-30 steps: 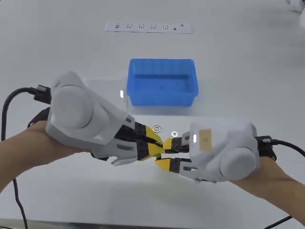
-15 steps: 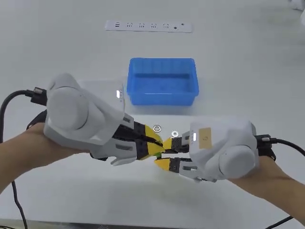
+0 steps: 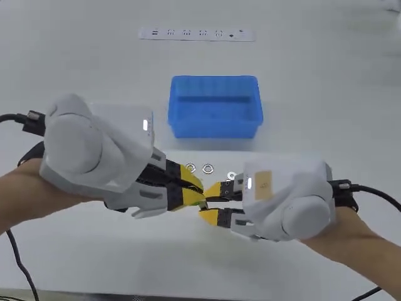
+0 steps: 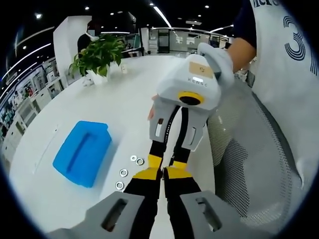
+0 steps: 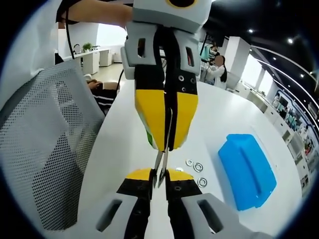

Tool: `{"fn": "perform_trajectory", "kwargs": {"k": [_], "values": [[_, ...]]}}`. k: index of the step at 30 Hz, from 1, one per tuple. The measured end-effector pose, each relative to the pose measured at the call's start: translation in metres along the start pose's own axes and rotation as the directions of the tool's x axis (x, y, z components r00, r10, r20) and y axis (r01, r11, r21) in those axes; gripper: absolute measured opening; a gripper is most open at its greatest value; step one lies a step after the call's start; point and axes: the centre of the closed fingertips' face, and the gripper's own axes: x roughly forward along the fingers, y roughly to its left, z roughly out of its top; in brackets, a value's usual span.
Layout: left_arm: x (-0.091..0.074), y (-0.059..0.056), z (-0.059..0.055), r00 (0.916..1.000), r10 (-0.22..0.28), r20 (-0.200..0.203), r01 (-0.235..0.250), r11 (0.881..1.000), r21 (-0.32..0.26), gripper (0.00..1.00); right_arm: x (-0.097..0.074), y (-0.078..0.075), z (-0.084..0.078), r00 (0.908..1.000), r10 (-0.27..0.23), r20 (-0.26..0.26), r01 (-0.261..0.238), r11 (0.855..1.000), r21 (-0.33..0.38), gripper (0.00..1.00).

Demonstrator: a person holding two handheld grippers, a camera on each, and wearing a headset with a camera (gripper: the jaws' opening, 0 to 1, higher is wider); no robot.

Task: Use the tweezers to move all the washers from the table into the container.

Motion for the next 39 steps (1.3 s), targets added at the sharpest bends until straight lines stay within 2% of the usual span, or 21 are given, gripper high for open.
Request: {"fn": "perform_trajectory", "kwargs": {"k": [4, 8, 17, 28, 32, 39], "values": [[-0.007, 0.004, -0.004, 0.9998, 0.02, -0.007, -0.02, 1.0, -0.003, 0.07, 0.004, -0.005, 0.005, 0.9998, -0.02, 0.004, 0.02, 1.0, -0.019, 0.11], [-0.012, 0.012, -0.005, 0.9989, 0.046, -0.01, -0.046, 0.999, 0.004, 0.07, 0.006, -0.014, 0.008, 0.9991, -0.042, 0.01, 0.042, 0.999, -0.026, 0.12], [-0.012, 0.03, 0.0, 0.9972, 0.073, -0.015, -0.073, 0.997, 0.022, 0.07, 0.013, -0.027, 0.01, 0.9977, -0.065, 0.016, 0.066, 0.998, -0.021, 0.13], [-0.008, 0.037, -0.002, 0.9969, 0.077, -0.016, -0.077, 0.997, 0.023, 0.07, 0.017, -0.033, 0.006, 0.9972, -0.073, 0.016, 0.073, 0.997, -0.003, 0.13], [-0.01, 0.04, -0.002, 0.9965, 0.083, -0.013, -0.083, 0.996, 0.02, 0.07, 0.02, -0.033, 0.003, 0.9973, -0.073, -0.001, 0.073, 0.997, -0.024, 0.13], [-0.01, 0.043, 0.002, 0.9968, 0.079, 0.009, -0.079, 0.997, 0.009, 0.07, 0.02, -0.032, 0.004, 0.9973, -0.072, 0.012, 0.072, 0.997, -0.008, 0.1]]}}
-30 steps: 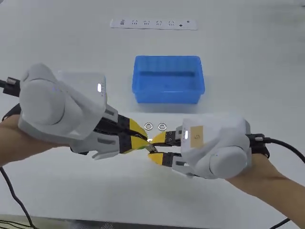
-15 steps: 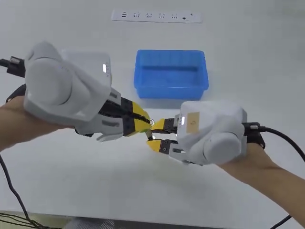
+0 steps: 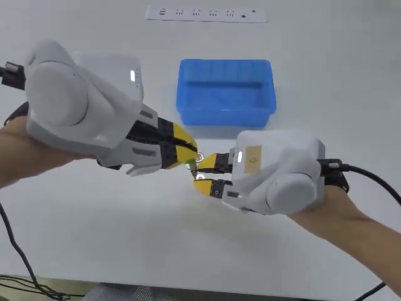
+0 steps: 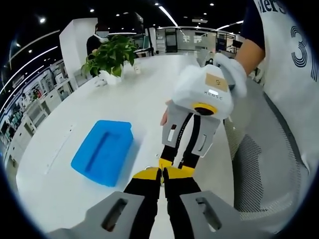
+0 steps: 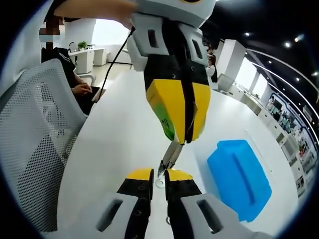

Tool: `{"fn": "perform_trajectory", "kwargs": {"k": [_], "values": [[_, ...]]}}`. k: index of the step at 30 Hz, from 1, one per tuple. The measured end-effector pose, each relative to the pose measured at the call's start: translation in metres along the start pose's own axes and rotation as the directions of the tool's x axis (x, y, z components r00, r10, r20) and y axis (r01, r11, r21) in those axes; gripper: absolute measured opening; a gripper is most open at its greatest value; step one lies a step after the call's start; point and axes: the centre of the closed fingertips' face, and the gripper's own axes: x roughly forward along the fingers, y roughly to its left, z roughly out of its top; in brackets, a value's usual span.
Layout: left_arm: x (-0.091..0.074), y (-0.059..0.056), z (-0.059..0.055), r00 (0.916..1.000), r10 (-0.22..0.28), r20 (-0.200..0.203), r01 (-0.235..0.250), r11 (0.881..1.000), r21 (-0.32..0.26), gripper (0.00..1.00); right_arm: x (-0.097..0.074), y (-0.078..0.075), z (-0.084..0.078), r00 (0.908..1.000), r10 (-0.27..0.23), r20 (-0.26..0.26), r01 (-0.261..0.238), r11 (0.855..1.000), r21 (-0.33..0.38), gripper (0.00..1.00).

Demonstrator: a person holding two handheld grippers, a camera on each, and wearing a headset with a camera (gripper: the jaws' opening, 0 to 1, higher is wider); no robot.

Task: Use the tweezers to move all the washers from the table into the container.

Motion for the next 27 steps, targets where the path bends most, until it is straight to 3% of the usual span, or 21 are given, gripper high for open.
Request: {"fn": "perform_trajectory", "kwargs": {"k": [4, 10, 16, 27], "values": [[0.0, -0.002, 0.001, 0.9999, -0.012, 0.002, 0.012, 1.0, 0.011, 0.07, -0.001, -0.002, -0.003, 0.9998, -0.009, -0.02, 0.009, 1.0, 0.024, 0.12], [0.0, -0.004, -0.001, 0.9997, -0.023, -0.001, 0.023, 0.999, 0.025, 0.07, -0.007, -0.008, -0.003, 0.9996, -0.027, -0.003, 0.027, 0.999, 0.039, 0.16], [0.001, -0.006, 0.007, 0.9987, -0.036, 0.036, 0.035, 0.999, 0.032, 0.07, -0.007, -0.009, 0.003, 0.9989, -0.028, 0.036, 0.025, 0.995, 0.093, 0.19], [0.005, -0.007, 0.002, 0.9981, -0.06, 0.016, 0.059, 0.996, 0.061, 0.07, -0.004, -0.011, 0.001, 0.9989, -0.021, 0.042, 0.017, 0.995, 0.094, 0.14]]}}
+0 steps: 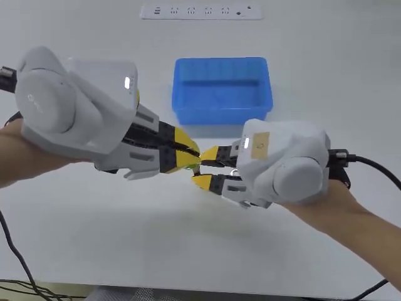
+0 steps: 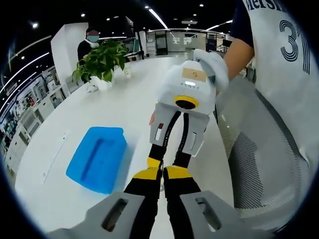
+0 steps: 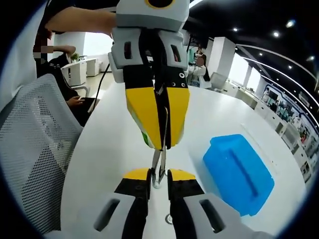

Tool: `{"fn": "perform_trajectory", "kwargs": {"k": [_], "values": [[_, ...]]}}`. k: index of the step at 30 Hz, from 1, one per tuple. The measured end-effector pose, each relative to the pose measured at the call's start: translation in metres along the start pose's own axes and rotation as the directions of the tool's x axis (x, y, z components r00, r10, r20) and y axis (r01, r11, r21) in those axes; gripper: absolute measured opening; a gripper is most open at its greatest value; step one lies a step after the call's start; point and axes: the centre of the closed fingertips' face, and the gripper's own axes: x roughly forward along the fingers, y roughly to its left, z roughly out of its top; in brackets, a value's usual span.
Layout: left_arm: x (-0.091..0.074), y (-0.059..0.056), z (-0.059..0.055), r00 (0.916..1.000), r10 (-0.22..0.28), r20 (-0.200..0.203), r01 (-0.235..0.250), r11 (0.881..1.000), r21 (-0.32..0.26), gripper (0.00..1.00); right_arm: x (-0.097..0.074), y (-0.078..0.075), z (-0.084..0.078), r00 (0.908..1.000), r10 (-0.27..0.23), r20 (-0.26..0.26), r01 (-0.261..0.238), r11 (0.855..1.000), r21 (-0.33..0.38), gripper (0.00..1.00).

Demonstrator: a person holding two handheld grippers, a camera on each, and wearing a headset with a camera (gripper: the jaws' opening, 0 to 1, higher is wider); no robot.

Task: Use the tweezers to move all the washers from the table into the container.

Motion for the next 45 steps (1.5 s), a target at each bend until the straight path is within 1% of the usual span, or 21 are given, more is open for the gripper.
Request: {"fn": "perform_trajectory", "kwargs": {"k": [5, 9, 13, 18, 23, 26, 32, 36, 41, 45], "values": [[0.0014, 0.0018, -0.0021, 1.0, -0.001, -0.006, 0.001, 1.0, -0.003, 0.07, 0.0012, 0.001, 0.0, 1.0, 0.009, 0.0, -0.009, 1.0, 0.004, 0.13], [0.0014, -0.0001, -0.0024, 0.9999, -0.012, -0.008, 0.012, 1.0, -0.011, 0.07, 0.0017, 0.0029, -0.0001, 0.9999, 0.017, -0.001, -0.017, 1.0, 0.01, 0.13], [0.0005, 0.0006, -0.0014, 0.9999, -0.01, -0.003, 0.01, 1.0, -0.012, 0.07, 0.0007, 0.0034, 0.001, 0.9999, 0.016, 0.003, -0.016, 1.0, 0.013, 0.13], [0.0016, 0.0003, -0.0028, 0.9999, -0.014, -0.007, 0.014, 1.0, -0.019, 0.07, 0.0011, 0.0033, 0.0003, 0.9999, 0.016, -0.002, -0.016, 1.0, 0.016, 0.13], [0.0036, -0.0015, -0.007, 0.9994, -0.023, -0.025, 0.022, 1.0, -0.021, 0.07, 0.0026, 0.0059, -0.0005, 0.9997, 0.025, -0.004, -0.025, 1.0, 0.018, 0.13], [0.0037, -0.001, -0.0061, 0.9996, -0.024, -0.016, 0.024, 0.999, -0.034, 0.07, 0.0033, 0.0059, -0.0009, 0.9996, 0.026, -0.003, -0.026, 0.999, 0.025, 0.13], [0.0043, -0.0006, -0.0059, 0.9994, -0.032, -0.016, 0.032, 0.999, -0.043, 0.07, 0.0046, 0.0057, -0.0024, 0.9995, 0.032, -0.006, -0.031, 0.999, 0.027, 0.13], [0.0047, -0.003, -0.0059, 0.9988, -0.048, -0.012, 0.048, 0.998, -0.05, 0.07, 0.0065, 0.0071, -0.0043, 0.9988, 0.047, -0.011, -0.047, 0.998, 0.032, 0.12], [0.0046, -0.0025, -0.0065, 0.9987, -0.048, -0.013, 0.048, 0.997, -0.054, 0.07, 0.0075, 0.0074, -0.0046, 0.998, 0.063, -0.008, -0.063, 0.997, 0.038, 0.11], [0.0037, -0.0019, -0.0076, 0.9985, -0.05, -0.021, 0.049, 0.997, -0.052, 0.07, 0.0081, 0.0071, -0.0044, 0.9974, 0.071, 0.003, -0.071, 0.995, 0.066, 0.11]]}}
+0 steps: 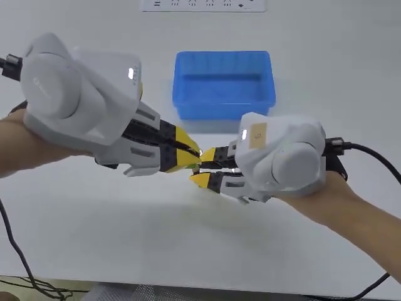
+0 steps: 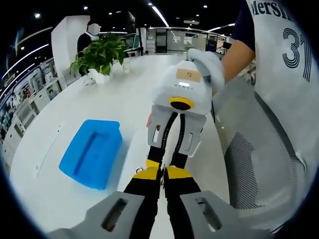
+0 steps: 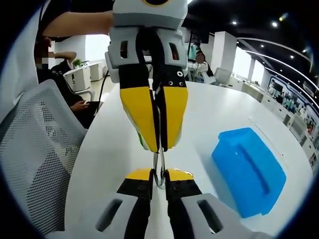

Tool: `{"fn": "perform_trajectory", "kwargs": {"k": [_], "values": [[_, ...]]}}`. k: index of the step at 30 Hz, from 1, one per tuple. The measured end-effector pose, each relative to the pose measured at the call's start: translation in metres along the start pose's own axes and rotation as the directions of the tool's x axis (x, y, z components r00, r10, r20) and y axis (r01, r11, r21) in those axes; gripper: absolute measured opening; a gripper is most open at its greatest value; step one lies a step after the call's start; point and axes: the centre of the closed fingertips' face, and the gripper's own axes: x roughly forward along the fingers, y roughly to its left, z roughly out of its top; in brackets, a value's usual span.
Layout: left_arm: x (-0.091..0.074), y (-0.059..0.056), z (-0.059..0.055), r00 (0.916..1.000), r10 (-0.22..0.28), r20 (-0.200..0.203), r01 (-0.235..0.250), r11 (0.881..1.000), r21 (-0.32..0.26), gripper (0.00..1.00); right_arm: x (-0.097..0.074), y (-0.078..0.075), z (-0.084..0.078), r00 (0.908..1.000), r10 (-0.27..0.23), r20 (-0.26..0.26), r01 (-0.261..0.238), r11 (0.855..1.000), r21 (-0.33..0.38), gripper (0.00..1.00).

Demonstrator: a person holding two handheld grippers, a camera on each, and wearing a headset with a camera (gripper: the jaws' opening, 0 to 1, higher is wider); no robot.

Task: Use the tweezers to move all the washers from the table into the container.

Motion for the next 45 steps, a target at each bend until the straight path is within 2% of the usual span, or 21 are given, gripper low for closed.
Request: {"fn": "perform_trajectory", "kwargs": {"k": [9, 14, 22, 28, 33, 36, 39, 45], "values": [[-0.005, -0.003, 0.001, 0.9998, -0.009, -0.018, 0.009, 1.0, 0.008, 0.07, -0.004, 0.002, 0.003, 0.9999, 0.0, -0.017, 0.0, 1.0, -0.025, 0.1], [-0.014, -0.001, 0.012, 1.0, 0.005, 0.005, -0.005, 1.0, 0.016, 0.07, -0.012, -0.002, 0.014, 0.9998, -0.02, -0.002, 0.02, 0.999, -0.044, 0.1], [-0.026, 0.004, 0.031, 0.9995, 0.029, 0.013, -0.03, 0.998, 0.055, 0.07, -0.026, -0.012, 0.03, 0.998, -0.063, 0.006, 0.063, 0.993, -0.095, 0.1], [-0.032, 0.008, 0.046, 0.9997, 0.02, 0.017, -0.021, 0.996, 0.085, 0.07, -0.037, -0.02, 0.04, 0.9966, -0.081, 0.016, 0.082, 0.99, -0.116, 0.1], [-0.038, 0.015, 0.057, 0.9995, 0.025, 0.017, -0.027, 0.993, 0.113, 0.07, -0.046, -0.032, 0.049, 0.9941, -0.106, 0.025, 0.108, 0.986, -0.13, 0.1], [-0.041, 0.021, 0.064, 0.9999, 0.009, 0.014, -0.011, 0.992, 0.128, 0.07, -0.05, -0.038, 0.055, 0.9933, -0.112, 0.028, 0.115, 0.982, -0.148, 0.1], [-0.044, 0.029, 0.07, 1.0, -0.002, -0.003, 0.003, 0.987, 0.158, 0.07, -0.054, -0.049, 0.06, 0.9916, -0.124, 0.035, 0.129, 0.979, -0.159, 0.1], [-0.048, 0.053, 0.083, 0.9998, 0.01, -0.019, -0.005, 0.975, 0.223, 0.07, -0.059, -0.08, 0.07, 0.9857, -0.162, 0.047, 0.168, 0.97, -0.176, 0.1]]}}
